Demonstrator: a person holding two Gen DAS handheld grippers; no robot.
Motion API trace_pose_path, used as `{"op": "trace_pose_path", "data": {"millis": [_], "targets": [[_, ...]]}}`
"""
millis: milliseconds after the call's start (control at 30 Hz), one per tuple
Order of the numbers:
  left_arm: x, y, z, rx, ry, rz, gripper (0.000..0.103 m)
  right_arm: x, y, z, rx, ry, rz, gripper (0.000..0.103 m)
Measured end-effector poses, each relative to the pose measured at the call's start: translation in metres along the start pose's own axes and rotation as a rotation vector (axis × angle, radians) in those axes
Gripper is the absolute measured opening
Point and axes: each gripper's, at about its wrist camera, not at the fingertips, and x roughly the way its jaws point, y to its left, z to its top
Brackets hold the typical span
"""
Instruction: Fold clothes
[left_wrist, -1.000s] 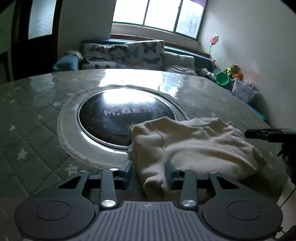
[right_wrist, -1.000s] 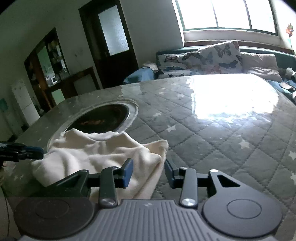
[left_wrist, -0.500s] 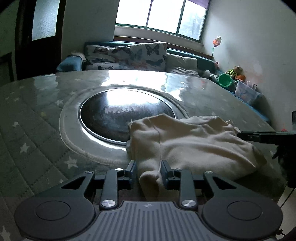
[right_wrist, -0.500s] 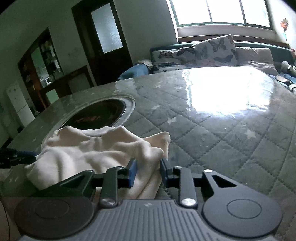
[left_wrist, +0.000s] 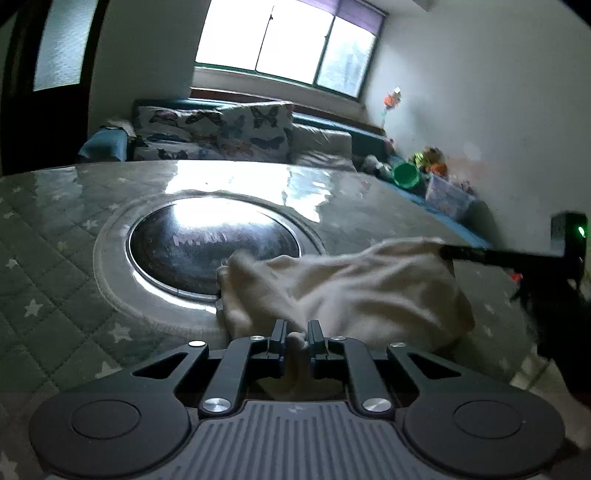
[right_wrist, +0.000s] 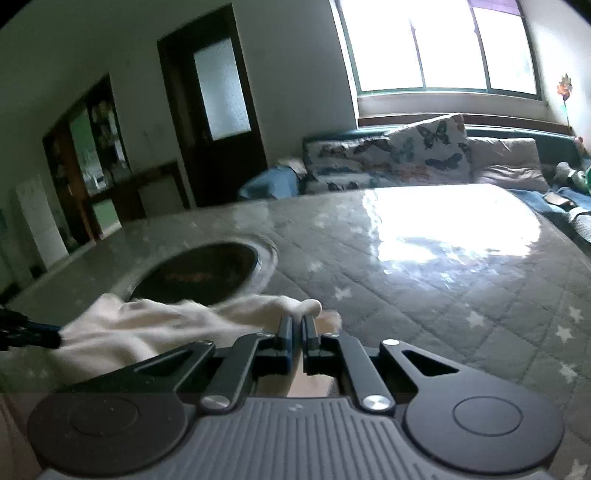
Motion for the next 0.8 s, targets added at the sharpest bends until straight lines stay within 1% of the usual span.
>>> {"op": "trace_pose_path", "data": {"millis": [100, 133, 200, 233, 333, 400, 467, 500, 533, 567, 633, 800], "targets": [[0.015, 0.003, -0.009, 0.004, 0.087, 0.038, 0.014, 0.018, -0.004, -0.01, 0.017, 0.081, -0.015, 0.006], [0.017, 0.003, -0.011, 0.013, 0.101, 0.046, 0.018, 0.024, -0.006, -0.013, 0.024, 0.111, -0.021, 0.01], [0.016, 0.0, -0.01, 0.039, 0.103, 0.061, 0.024, 0.022, -0.003, -0.015, -0.003, 0.109, -0.042, 0.015], [0.014, -0.001, -0.008, 0.053, 0.094, 0.071, 0.031, 0.017, -0.001, -0.011, -0.021, 0.092, -0.05, 0.016], [0.009, -0.004, 0.005, 0.084, 0.061, 0.084, 0.032, 0.004, 0.007, 0.001, -0.069, 0.041, -0.064, 0.017], [0.01, -0.007, 0.016, 0.095, 0.034, 0.086, 0.032, 0.005, 0.014, 0.01, -0.089, 0.021, -0.028, 0.019], [0.017, -0.011, 0.029, 0.101, 0.008, 0.078, 0.032, 0.008, 0.02, 0.018, -0.104, 0.01, 0.01, 0.027], [0.022, -0.014, 0.035, 0.106, -0.003, 0.071, 0.032, 0.016, 0.025, 0.022, -0.105, 0.015, 0.047, 0.03], [0.029, -0.018, 0.041, 0.116, -0.01, 0.065, 0.035, 0.023, 0.028, 0.025, -0.107, 0.02, 0.072, 0.03], [0.038, -0.021, 0.045, 0.126, -0.009, 0.064, 0.041, 0.032, 0.03, 0.029, -0.1, 0.03, 0.089, 0.03], [0.058, -0.025, 0.052, 0.139, 0.003, 0.069, 0.047, 0.049, 0.033, 0.036, -0.086, 0.049, 0.122, 0.031], [0.102, -0.026, 0.059, 0.133, 0.067, 0.084, 0.048, 0.086, 0.021, 0.049, 0.025, 0.134, 0.14, 0.031]]}}
